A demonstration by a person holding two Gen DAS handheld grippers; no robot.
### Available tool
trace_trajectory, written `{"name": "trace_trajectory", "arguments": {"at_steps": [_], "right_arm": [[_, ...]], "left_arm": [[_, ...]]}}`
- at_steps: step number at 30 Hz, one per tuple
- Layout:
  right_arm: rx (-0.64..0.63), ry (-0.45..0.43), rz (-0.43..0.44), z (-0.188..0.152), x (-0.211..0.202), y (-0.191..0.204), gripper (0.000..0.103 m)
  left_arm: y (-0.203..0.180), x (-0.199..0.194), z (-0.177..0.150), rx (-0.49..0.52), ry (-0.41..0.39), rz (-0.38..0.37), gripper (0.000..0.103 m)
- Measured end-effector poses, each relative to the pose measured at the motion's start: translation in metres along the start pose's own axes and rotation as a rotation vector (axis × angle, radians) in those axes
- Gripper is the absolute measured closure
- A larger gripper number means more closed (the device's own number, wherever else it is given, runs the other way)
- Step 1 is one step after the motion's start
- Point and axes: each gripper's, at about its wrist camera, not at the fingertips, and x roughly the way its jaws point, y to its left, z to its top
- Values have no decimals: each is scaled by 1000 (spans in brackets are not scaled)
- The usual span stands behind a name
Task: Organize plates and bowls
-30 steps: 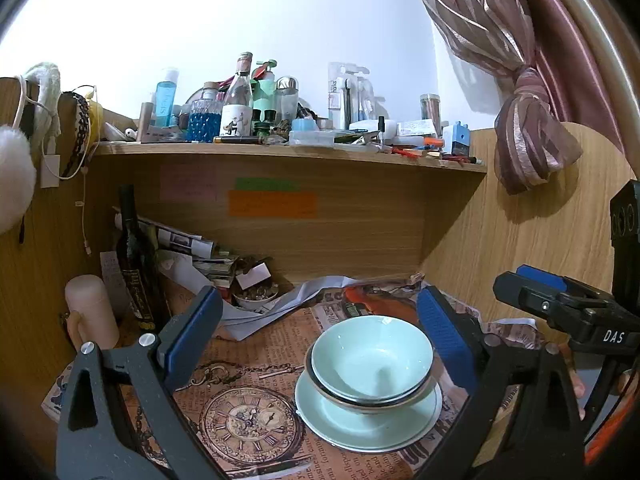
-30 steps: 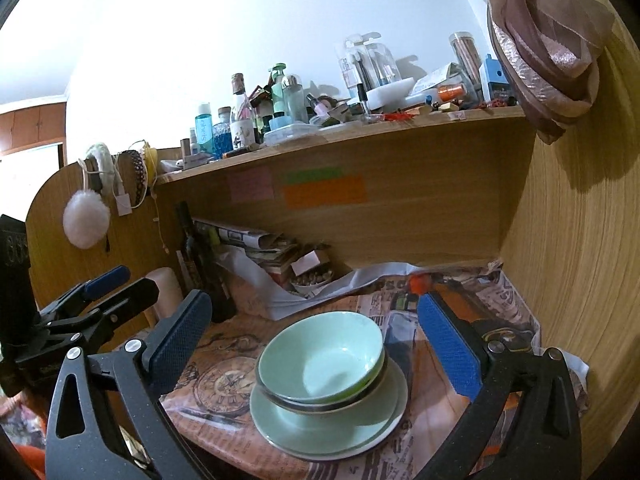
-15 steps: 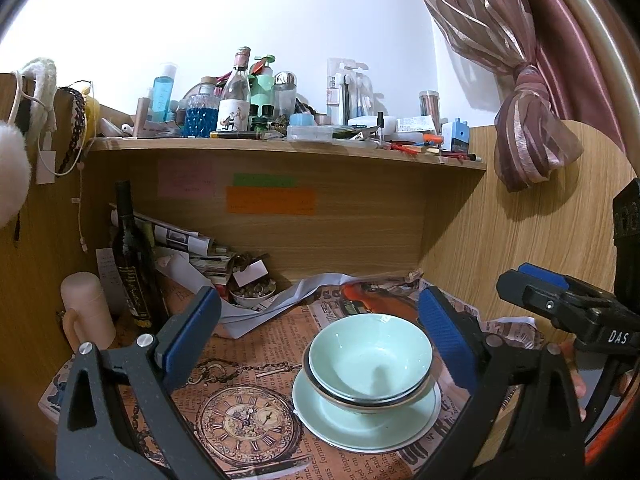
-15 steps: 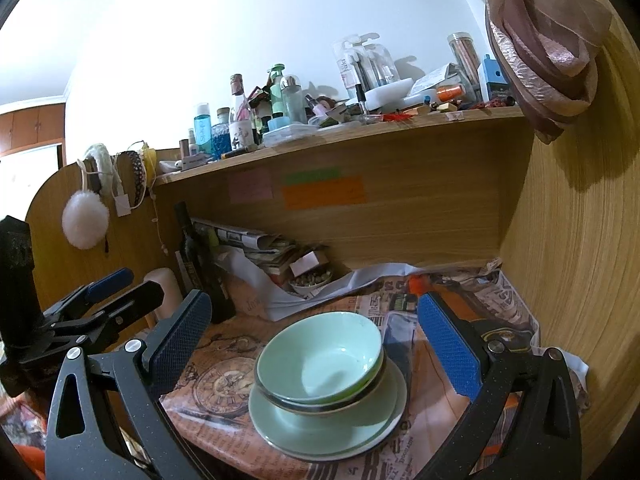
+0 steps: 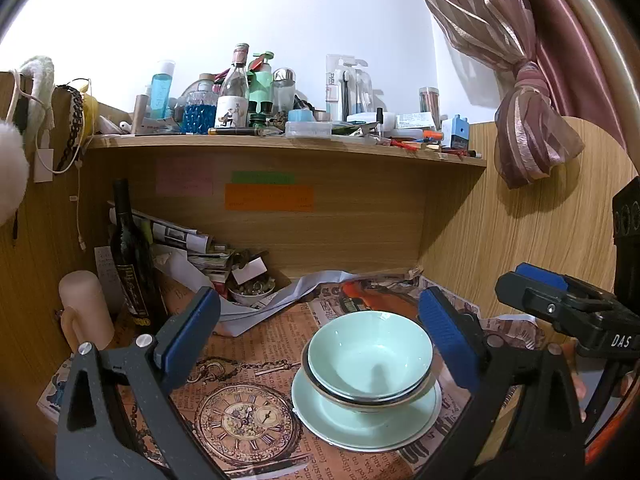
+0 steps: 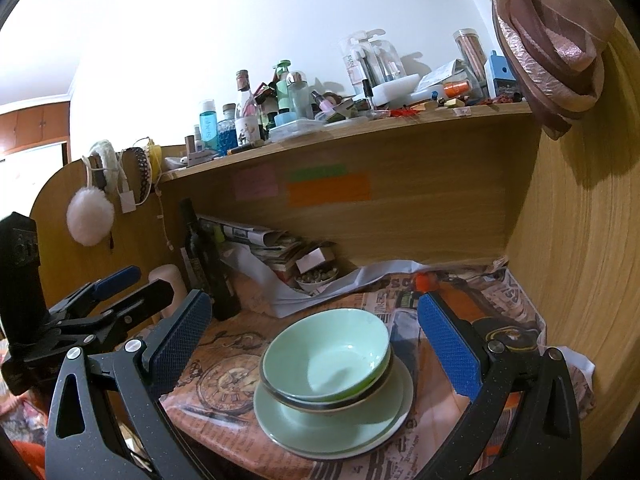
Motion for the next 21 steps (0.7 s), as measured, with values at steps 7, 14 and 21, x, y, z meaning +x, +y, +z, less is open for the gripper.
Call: {"name": "trace_trajectory", "arguments": {"at_steps": [7,14,21], "right_arm": [[-4,-4,2,-1,-1,1,0],[-3,-4,1,-1,0,1,0],[7,2,-4,-1,1,2,0]], "left_arm": [[0,0,0,-3,-1,-4,2],[-2,1,0,-2,-7,-2,1],[-5,5,0,0,6,-17,1]]}}
